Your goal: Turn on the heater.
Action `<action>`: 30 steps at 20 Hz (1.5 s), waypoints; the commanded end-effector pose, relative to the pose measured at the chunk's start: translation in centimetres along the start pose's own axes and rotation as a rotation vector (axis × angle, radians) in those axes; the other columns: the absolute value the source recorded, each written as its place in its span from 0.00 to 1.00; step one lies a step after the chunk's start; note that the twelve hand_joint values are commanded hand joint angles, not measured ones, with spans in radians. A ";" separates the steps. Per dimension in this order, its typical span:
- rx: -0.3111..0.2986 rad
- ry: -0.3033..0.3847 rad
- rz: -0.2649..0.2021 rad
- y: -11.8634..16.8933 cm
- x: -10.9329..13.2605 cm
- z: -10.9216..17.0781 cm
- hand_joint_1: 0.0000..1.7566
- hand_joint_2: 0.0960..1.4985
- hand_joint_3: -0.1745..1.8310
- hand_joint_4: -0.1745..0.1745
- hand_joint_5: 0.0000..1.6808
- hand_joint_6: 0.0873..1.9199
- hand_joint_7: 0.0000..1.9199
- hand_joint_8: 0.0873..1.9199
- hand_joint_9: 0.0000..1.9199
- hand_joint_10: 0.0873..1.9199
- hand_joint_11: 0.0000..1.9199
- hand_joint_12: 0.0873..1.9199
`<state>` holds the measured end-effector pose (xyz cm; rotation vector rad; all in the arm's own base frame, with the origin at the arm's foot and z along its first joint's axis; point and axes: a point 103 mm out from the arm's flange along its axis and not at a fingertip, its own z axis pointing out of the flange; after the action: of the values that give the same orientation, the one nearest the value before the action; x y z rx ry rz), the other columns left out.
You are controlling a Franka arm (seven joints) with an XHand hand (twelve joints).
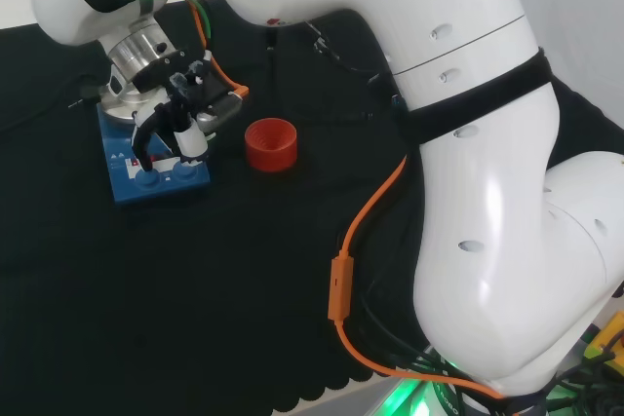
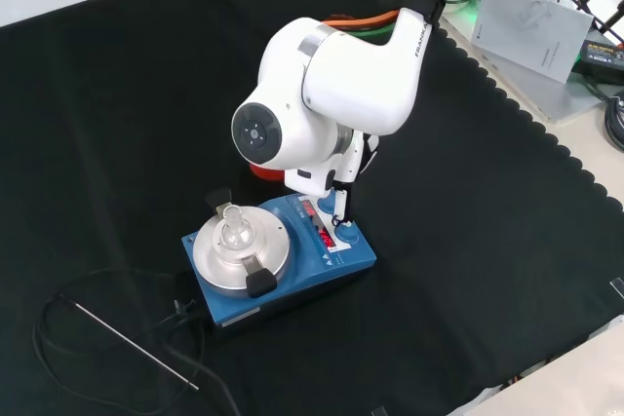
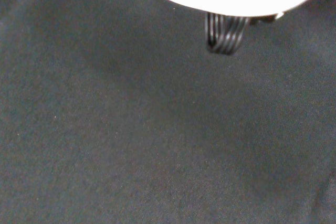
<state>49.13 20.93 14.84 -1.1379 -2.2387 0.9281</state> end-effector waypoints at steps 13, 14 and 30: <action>0.009 0.007 -0.005 0.6 -0.1 0.7 0.86 0.35 0.69 0.51 0.18 0.38 0.89 1.00 0.99 0.86 0.87 0.64; 0.009 0.007 -0.005 0.6 -0.1 0.7 0.86 0.35 0.69 0.51 0.18 0.38 0.89 1.00 0.99 0.86 0.87 0.64; 0.010 0.001 -0.005 0.5 -0.2 0.6 0.86 0.35 0.69 0.51 0.18 0.38 0.89 1.00 0.99 0.86 0.87 0.64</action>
<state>49.18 20.74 13.90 -1.1287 -2.2308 0.9341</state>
